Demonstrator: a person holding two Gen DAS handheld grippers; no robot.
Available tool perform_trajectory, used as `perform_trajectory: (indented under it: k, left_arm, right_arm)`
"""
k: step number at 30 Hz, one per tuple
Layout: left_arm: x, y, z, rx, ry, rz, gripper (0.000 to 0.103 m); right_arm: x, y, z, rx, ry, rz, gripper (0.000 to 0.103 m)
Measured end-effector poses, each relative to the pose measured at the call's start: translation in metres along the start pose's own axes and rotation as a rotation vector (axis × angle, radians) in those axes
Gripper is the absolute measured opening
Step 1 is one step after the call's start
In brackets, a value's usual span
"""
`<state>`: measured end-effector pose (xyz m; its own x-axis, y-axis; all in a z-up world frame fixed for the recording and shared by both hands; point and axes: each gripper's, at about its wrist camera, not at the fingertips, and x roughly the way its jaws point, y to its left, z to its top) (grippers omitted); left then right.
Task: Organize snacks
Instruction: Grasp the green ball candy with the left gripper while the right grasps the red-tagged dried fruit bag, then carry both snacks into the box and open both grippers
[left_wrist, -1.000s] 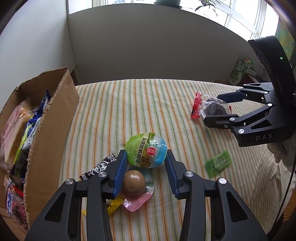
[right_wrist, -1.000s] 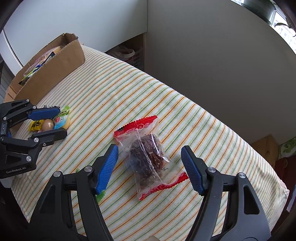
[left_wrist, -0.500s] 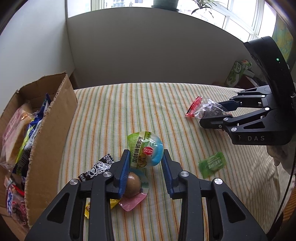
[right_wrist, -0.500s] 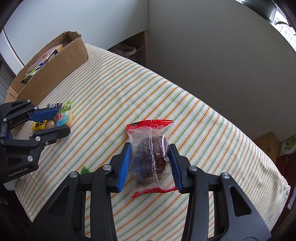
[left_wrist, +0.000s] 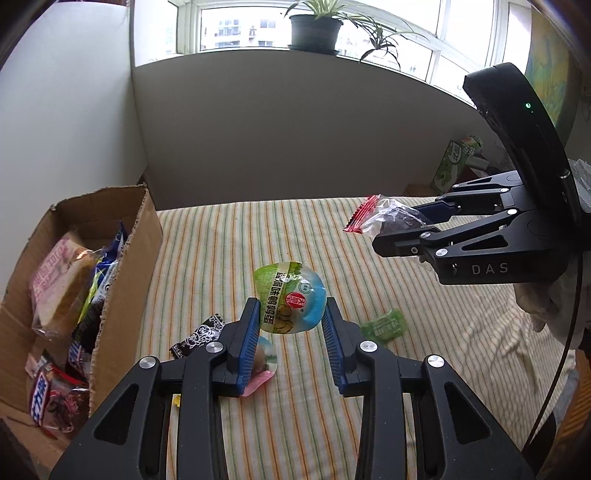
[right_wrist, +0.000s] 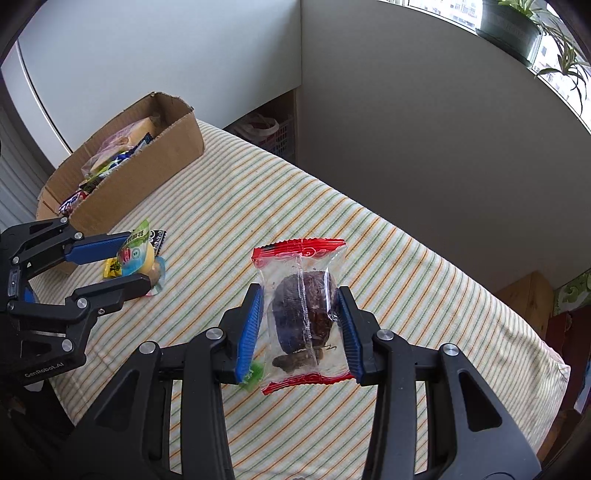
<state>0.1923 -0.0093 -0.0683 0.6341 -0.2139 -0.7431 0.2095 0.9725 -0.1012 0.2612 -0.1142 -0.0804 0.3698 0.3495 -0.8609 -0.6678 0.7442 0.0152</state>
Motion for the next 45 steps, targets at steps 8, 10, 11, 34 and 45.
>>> perform_trajectory:
  k: [8,10,11,34,45]
  left_arm:
    - [-0.031,0.016,-0.005,-0.015,-0.066,0.017,0.032]
    - [-0.039,0.023,-0.006,-0.023,-0.084,0.030,0.032]
    - [-0.042,0.027,-0.008,-0.028,-0.092,0.035,0.032]
    - [-0.086,0.138,-0.044,-0.204,-0.161,0.138,0.032]
    - [-0.086,0.164,-0.052,-0.247,-0.151,0.162,0.032]
  right_arm:
    - [-0.015,0.033,0.014,-0.033,-0.030,0.018,0.042]
    - [-0.017,0.041,0.019,-0.041,-0.035,0.027,0.042]
    - [-0.017,0.046,0.021,-0.047,-0.038,0.031,0.042]
    - [0.012,0.153,0.102,-0.140,-0.067,0.087,0.042]
    - [0.044,0.166,0.149,-0.105,-0.074,0.103,0.042]
